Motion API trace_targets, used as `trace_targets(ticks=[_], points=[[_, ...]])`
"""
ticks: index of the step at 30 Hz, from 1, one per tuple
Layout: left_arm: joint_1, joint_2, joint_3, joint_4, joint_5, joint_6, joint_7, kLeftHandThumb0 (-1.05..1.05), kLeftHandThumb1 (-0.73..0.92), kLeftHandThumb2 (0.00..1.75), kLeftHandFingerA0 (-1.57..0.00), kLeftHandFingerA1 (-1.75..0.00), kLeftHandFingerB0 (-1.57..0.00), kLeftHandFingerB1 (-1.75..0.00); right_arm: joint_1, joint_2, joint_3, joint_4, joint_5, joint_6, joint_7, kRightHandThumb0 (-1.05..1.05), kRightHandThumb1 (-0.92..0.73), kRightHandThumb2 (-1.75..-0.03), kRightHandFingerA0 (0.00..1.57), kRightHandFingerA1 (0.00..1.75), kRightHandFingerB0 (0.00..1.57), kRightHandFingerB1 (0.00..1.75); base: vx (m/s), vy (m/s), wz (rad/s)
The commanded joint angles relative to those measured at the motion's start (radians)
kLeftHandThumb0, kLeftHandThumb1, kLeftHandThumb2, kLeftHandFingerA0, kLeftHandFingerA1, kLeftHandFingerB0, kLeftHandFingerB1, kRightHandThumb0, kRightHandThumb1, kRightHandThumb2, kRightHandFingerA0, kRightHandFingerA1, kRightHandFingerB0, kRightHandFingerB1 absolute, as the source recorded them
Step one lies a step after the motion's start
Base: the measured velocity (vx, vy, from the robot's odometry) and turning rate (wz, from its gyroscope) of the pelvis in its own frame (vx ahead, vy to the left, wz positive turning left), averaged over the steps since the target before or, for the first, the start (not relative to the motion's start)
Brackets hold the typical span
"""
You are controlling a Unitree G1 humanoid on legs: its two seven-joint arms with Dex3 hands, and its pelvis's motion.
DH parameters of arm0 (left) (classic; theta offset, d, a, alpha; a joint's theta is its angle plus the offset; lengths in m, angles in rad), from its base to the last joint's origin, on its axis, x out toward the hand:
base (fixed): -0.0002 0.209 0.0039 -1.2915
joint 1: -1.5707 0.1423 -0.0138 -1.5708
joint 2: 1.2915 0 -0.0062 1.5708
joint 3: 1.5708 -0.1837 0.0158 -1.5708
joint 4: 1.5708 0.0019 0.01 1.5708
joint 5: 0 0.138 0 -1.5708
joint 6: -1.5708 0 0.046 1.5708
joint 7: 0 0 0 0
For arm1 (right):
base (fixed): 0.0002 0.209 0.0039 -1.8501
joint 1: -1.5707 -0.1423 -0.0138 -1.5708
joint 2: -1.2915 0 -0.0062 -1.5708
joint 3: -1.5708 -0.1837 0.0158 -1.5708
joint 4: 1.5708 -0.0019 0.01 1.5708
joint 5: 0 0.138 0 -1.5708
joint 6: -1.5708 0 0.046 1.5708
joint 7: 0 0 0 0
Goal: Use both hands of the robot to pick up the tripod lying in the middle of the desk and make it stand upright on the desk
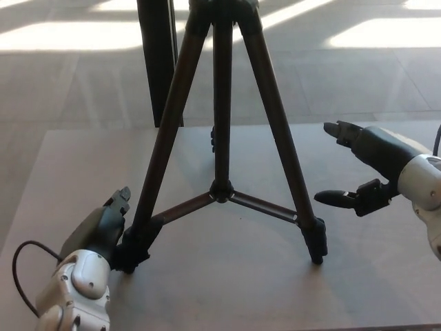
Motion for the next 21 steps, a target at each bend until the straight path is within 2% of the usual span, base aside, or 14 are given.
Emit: trace_targets(ticks=[1, 2, 5, 6, 8, 9, 10, 12, 13, 16, 17, 18, 20, 21], points=[[0.011, 0.065, 0.047, -0.042, -0.074, 0.030, -0.078, -1.03, 0.67, 0.63, 0.00, 0.00, 0.00, 0.00, 0.054, -0.059, -0.070, -0.051, -0.018, -0.008, 0.044, -1.02, -0.57, -0.83, 0.00, 0.00, 0.00, 0.00, 0.00, 0.000, 0.00], [0.027, 0.124, 0.097, -0.120, -0.115, 0.032, -0.145, -1.03, 0.61, 1.02, 0.00, -0.19, 0.00, 0.00, 0.091, -0.122, -0.123, -0.115, 0.002, 0.005, 0.086, -1.03, -0.72, -0.63, 0.00, 0.00, 0.00, 0.00, 0.00, 0.000, 0.00], [0.052, 0.170, 0.210, -0.209, -0.215, 0.042, -0.211, -1.03, 0.55, 0.83, 0.00, 0.00, 0.00, 0.00, 0.160, -0.192, -0.202, -0.182, 0.024, -0.010, 0.118, -1.05, -0.76, -0.63, 0.00, 0.00, 0.00, 0.00, 0.00, 0.000, 0.00], [0.074, 0.224, 0.287, -0.245, -0.260, 0.025, -0.259, -1.02, 0.55, 0.79, 0.00, 0.00, 0.00, 0.00, 0.221, -0.249, -0.277, -0.211, 0.052, -0.035, 0.137, -1.04, -0.65, -0.89, 0.00, 0.00, 0.00, 0.00, 0.00, 0.000, 0.00], [0.119, 0.315, 0.413, -0.290, -0.323, -0.011, -0.329, -0.92, 0.62, 0.66, 0.00, 0.00, 0.00, 0.00, 0.335, -0.325, -0.422, -0.250, 0.105, -0.067, 0.171, -1.05, -0.80, -0.64, 0.00, 0.00, 0.00, 0.00, 0.00, 0.000, 0.00], [0.129, 0.347, 0.468, -0.294, -0.349, -0.004, -0.356, -0.93, 0.60, 0.68, 0.00, 0.00, 0.00, 0.00, 0.378, -0.346, -0.483, -0.240, 0.122, -0.096, 0.175, -1.02, -0.66, -0.91, 0.00, 0.00, 0.00, 0.00, 0.00, 0.000, 0.00], [0.148, 0.378, 0.520, -0.297, -0.372, -0.020, -0.377, -0.96, 0.61, 0.59, 0.00, 0.00, 0.00, 0.00, 0.422, -0.342, -0.553, -0.235, 0.149, -0.113, 0.175, -1.03, -0.80, -0.65, 0.00, 0.00, 0.00, 0.00, 0.00, 0.000, 0.00], [0.189, 0.424, 0.587, -0.301, -0.389, -0.063, -0.399, -0.94, 0.60, 0.69, 0.00, 0.00, 0.00, 0.00, 0.491, -0.346, -0.649, -0.215, 0.185, -0.158, 0.187, -1.02, -0.82, -0.65, 0.00, 0.00, 0.00, 0.00, 0.00, 0.000, 0.00], [0.237, 0.478, 0.688, -0.278, -0.407, -0.083, -0.430, -1.05, 0.60, 0.99, 0.00, -0.38, 0.00, -0.17, 0.586, -0.328, -0.788, -0.189, 0.225, -0.203, 0.200, -0.98, -0.84, -0.66, 0.00, 0.00, 0.00, 0.00, 0.00, 0.000, 0.00], [0.281, 0.523, 0.821, -0.236, -0.443, -0.088, -0.449, -1.05, 0.62, 0.99, 0.00, -0.42, 0.00, -0.20, 0.689, -0.281, -0.966, -0.191, 0.269, -0.174, 0.220, -0.94, -0.80, -0.71, 0.00, 0.00, 0.00, 0.00, 0.00, 0.000, 0.00], [0.305, 0.526, 0.850, -0.239, -0.441, -0.068, -0.453, -1.03, 0.62, 0.58, 0.00, -0.20, 0.00, -0.07, 0.717, -0.270, -1.014, -0.163, 0.282, -0.215, 0.216, -0.94, -0.63, -0.92, 0.00, 0.00, 0.00, 0.04, 0.00, 0.000, 0.00], [0.382, 0.538, 0.936, -0.226, -0.431, -0.078, -0.454, -1.05, 0.63, 0.60, 0.00, -0.49, 0.00, -0.36, 0.781, -0.236, -1.146, -0.114, 0.311, -0.202, 0.214, -1.05, -0.69, -1.05, 0.00, 0.14, 0.00, 0.04, 0.00, 0.000, 0.00], [0.408, 0.515, 0.977, -0.216, -0.448, -0.068, -0.440, -1.04, 0.61, 0.60, 0.00, -0.46, 0.00, -0.44, 0.811, -0.217, -1.193, -0.086, 0.318, -0.227, 0.189, -1.05, -0.70, -1.04, 0.00, 0.14, 0.00, 0.02, 0.00, 0.000, 0.00], [0.453, 0.480, 1.047, -0.163, -0.483, -0.101, -0.424, -0.92, 0.45, 0.91, 0.00, -0.75, 0.00, -0.62, 0.847, -0.160, -1.279, -0.063, 0.321, -0.203, 0.115, -1.01, -0.66, -1.03, 0.00, 0.13, 0.00, 0.08, 0.00, 0.000, 0.00]])
